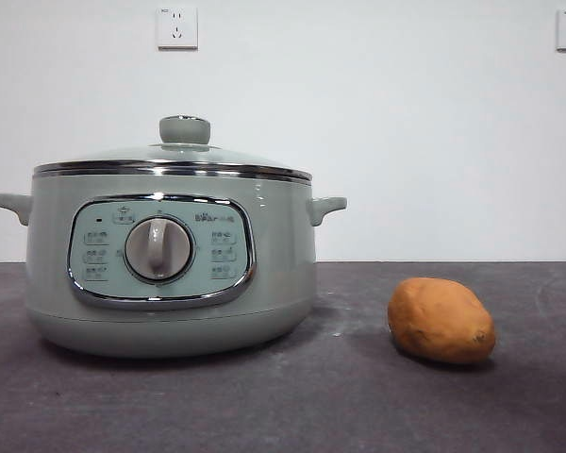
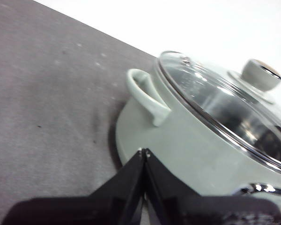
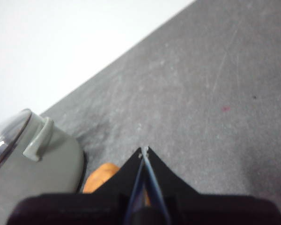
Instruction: Pick up the potato,open the lid,put the potato in the pot,close the lid
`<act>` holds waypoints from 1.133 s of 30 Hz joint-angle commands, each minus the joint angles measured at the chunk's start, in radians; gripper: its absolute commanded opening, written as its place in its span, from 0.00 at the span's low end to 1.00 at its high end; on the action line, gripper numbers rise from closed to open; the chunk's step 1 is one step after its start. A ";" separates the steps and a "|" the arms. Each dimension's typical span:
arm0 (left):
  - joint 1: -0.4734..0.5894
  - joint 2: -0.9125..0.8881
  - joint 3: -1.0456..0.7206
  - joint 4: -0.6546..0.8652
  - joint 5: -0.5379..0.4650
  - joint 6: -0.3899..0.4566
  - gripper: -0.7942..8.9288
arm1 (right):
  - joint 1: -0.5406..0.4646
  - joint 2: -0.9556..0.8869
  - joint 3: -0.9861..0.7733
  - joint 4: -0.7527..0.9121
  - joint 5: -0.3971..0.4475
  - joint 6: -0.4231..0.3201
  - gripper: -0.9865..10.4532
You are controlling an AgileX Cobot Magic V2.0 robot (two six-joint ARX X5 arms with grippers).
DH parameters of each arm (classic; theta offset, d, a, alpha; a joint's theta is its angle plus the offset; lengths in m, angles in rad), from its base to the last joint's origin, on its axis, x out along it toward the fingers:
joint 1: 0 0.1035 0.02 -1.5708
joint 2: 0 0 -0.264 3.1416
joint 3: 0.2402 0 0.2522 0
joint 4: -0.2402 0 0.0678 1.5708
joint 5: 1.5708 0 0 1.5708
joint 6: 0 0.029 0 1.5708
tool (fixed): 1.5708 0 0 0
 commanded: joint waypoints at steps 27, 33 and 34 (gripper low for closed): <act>0.003 0.737 0.808 -0.450 0.233 0.409 0.08 | 0.001 0.895 0.879 -0.530 -0.139 -0.509 0.08; 0.002 0.877 0.869 -0.513 0.240 0.426 0.17 | 0.001 0.988 0.941 -0.626 -0.139 -0.562 0.09; 0.002 0.880 0.869 -0.513 0.240 0.426 0.29 | 0.001 0.988 0.941 -0.625 -0.139 -0.562 0.12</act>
